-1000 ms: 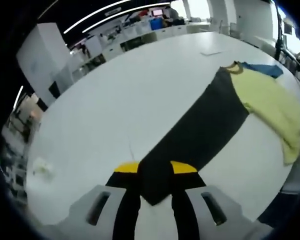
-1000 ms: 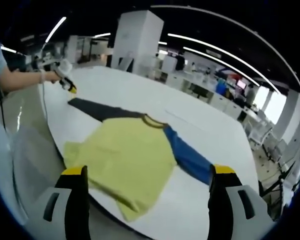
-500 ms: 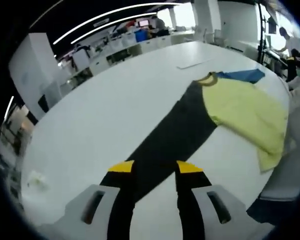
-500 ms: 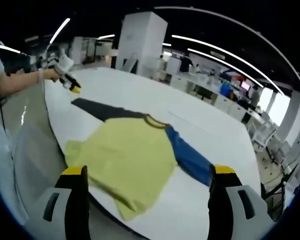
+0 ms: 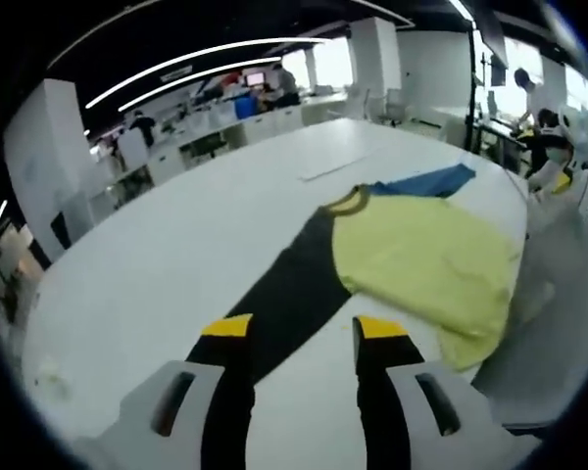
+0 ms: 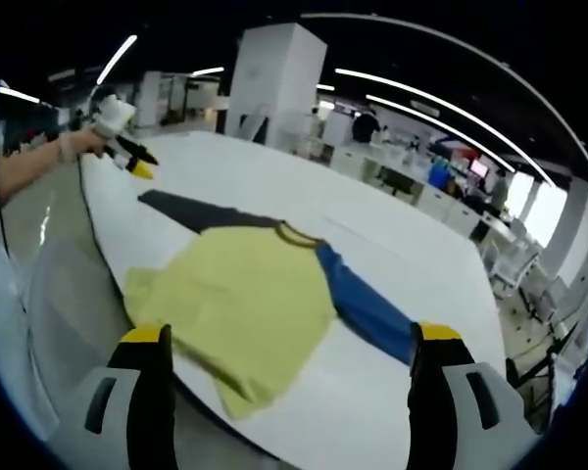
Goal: Fold the garment on the visible template until the final outline fits inside the template.
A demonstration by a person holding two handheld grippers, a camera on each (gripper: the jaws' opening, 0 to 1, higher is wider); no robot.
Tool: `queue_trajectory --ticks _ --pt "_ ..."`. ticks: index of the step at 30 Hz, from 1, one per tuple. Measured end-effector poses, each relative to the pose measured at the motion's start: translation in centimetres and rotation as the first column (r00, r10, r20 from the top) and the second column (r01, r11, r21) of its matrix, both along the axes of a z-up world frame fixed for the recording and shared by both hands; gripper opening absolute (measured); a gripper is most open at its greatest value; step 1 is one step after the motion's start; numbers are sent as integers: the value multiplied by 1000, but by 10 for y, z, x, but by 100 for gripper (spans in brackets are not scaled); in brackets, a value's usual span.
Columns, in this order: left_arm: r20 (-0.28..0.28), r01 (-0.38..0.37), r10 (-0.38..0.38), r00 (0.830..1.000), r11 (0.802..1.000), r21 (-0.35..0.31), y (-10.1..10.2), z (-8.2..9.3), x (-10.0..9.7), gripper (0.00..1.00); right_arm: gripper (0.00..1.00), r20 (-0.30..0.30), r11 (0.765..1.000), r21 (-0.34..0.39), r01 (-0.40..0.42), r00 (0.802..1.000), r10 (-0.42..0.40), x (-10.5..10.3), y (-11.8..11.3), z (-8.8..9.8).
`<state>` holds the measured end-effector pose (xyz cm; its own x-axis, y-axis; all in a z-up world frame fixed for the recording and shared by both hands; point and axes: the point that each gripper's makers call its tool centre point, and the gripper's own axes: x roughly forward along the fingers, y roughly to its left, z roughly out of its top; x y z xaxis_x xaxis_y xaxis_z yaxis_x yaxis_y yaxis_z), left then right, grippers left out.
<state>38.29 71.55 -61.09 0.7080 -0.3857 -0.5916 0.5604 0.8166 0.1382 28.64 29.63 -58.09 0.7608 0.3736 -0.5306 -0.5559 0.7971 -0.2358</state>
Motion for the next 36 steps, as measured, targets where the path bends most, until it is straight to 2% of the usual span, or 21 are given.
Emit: queue_trajectory --ticks 4,9,11,16,20,27,31,33,36 --pt "10 24 -24 1000 1000 -1 -10 9 -10 41 100 8 1000 7 7 1000 -7 1 -3 3" --pt "48 54 -52 997 997 -49 -29 25 -21 47 100 10 1000 6 1 1000 -1 1 -4 3" --pt "46 70 -67 997 995 -77 -37 27 -26 47 100 12 1000 10 2 1000 -2 1 -6 3" --pt "46 88 -85 995 994 -65 -50 32 -39 55 100 16 1000 12 3 1000 -4 0 -8 5" --pt "56 110 -105 993 989 -95 -64 39 -48 57 100 16 1000 9 5 1000 -5 -1 -11 6" --pt "82 141 -133 988 985 -103 -83 49 -63 66 100 19 1000 2 -4 1000 4 -4 -14 9" --pt "85 156 -149 985 984 -89 -89 52 -70 69 100 23 1000 -7 -15 1000 15 -5 -15 11" --pt "65 165 -160 985 984 -66 -89 48 -74 71 100 25 1000 -8 -20 999 20 -4 -15 12" --pt "46 158 -155 987 984 -78 -88 44 -80 74 100 18 1000 -7 -24 1000 24 -4 -14 10"
